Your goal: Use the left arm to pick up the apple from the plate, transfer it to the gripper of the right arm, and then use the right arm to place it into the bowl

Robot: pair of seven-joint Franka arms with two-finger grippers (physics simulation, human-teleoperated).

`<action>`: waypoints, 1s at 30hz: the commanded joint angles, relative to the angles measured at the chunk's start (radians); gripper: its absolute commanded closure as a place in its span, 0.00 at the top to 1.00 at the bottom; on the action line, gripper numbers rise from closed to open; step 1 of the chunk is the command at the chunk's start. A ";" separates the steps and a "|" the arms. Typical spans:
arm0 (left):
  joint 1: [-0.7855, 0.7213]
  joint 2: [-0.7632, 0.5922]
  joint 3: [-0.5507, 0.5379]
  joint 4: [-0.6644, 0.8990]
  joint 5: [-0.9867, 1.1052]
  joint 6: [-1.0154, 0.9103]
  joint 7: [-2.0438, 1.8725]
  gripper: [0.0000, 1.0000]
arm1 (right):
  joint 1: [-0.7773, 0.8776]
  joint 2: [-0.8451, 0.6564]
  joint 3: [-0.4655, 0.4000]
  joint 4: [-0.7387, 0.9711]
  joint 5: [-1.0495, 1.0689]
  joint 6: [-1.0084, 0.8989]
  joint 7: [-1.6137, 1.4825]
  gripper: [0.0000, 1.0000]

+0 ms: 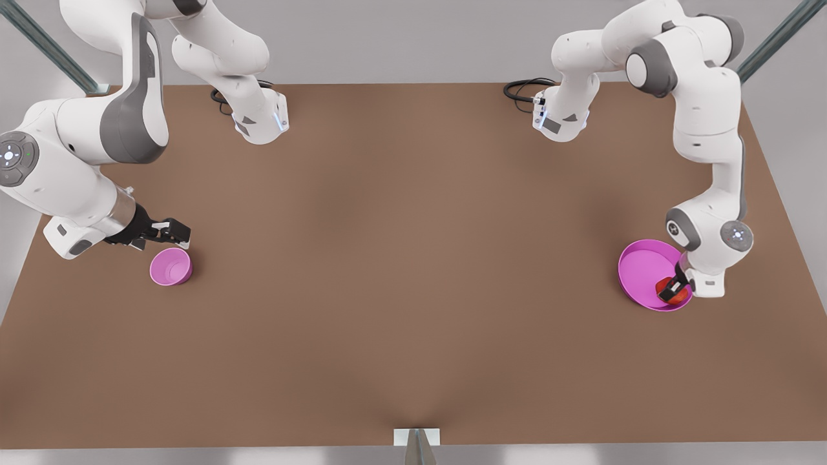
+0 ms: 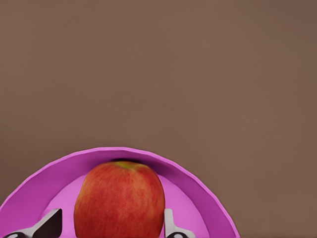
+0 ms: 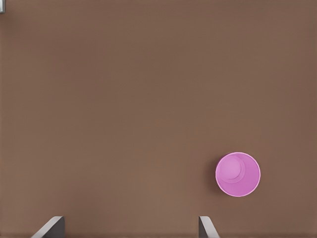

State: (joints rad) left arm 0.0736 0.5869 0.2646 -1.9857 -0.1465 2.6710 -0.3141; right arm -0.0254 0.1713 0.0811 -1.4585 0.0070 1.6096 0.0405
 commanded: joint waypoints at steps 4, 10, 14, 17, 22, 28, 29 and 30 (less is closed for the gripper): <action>0.000 0.016 -0.002 0.001 0.002 0.015 -0.051 1.00 | -0.002 -0.001 0.000 0.000 0.001 0.000 -0.002 1.00; 0.002 0.039 -0.005 0.028 0.004 0.021 -0.051 0.92 | -0.002 0.000 0.000 0.001 0.001 0.000 -0.008 1.00; 0.002 0.044 -0.005 0.044 0.008 0.021 -0.051 0.92 | -0.002 0.000 0.000 0.001 0.001 0.000 -0.007 1.00; 0.003 0.045 -0.004 0.056 0.015 0.020 -0.049 0.92 | -0.001 0.000 0.000 0.001 0.001 0.000 -0.007 1.00; 0.008 0.053 -0.004 0.065 0.015 0.020 -0.049 0.82 | -0.002 0.000 0.000 0.003 0.001 0.001 -0.007 1.00; 0.008 0.053 -0.004 0.064 0.011 0.020 -0.049 0.80 | -0.002 0.000 0.000 0.003 0.001 0.001 -0.007 1.00; 0.006 0.051 -0.004 0.064 0.011 0.018 -0.043 0.78 | -0.002 0.000 0.000 0.003 0.001 0.001 -0.008 1.00; 0.008 0.051 -0.004 0.062 0.011 0.018 -0.007 0.77 | -0.002 0.000 0.000 0.003 0.001 0.001 -0.007 1.00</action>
State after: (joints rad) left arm 0.0814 0.6394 0.2605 -1.9230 -0.1344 2.6906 -0.3488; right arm -0.0276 0.1729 0.0811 -1.4563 0.0070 1.6109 0.0355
